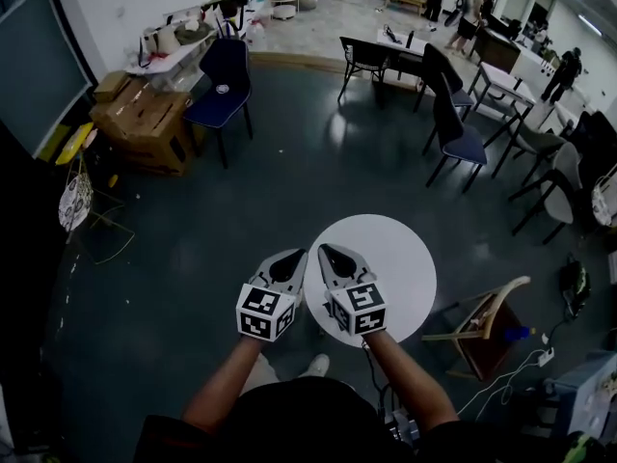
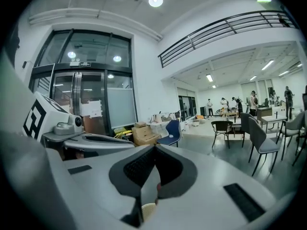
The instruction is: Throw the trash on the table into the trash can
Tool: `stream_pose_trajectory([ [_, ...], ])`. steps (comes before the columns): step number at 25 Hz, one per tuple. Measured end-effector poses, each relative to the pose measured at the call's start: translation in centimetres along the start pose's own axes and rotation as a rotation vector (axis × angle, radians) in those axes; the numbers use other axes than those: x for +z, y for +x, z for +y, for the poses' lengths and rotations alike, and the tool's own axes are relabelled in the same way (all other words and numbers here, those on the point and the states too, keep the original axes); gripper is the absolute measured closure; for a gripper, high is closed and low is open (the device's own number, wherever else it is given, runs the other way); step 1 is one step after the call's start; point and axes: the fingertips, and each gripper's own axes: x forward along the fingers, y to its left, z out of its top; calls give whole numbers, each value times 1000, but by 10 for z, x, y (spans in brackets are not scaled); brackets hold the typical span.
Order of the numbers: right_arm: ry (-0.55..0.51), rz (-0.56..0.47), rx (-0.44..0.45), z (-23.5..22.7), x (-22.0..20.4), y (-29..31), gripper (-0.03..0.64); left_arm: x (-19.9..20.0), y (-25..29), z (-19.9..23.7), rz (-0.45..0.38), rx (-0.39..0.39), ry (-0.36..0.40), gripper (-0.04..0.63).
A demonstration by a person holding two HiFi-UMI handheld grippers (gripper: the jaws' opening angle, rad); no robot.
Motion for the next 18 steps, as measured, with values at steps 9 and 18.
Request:
stream_pose_trajectory([
  [9, -24, -42, -5, -19, 17, -30, 597, 28, -8, -39, -43, -7, 55, 588],
  [18, -11, -85, -29, -1, 34, -53, 597, 55, -38, -52, -96, -27, 73, 588],
])
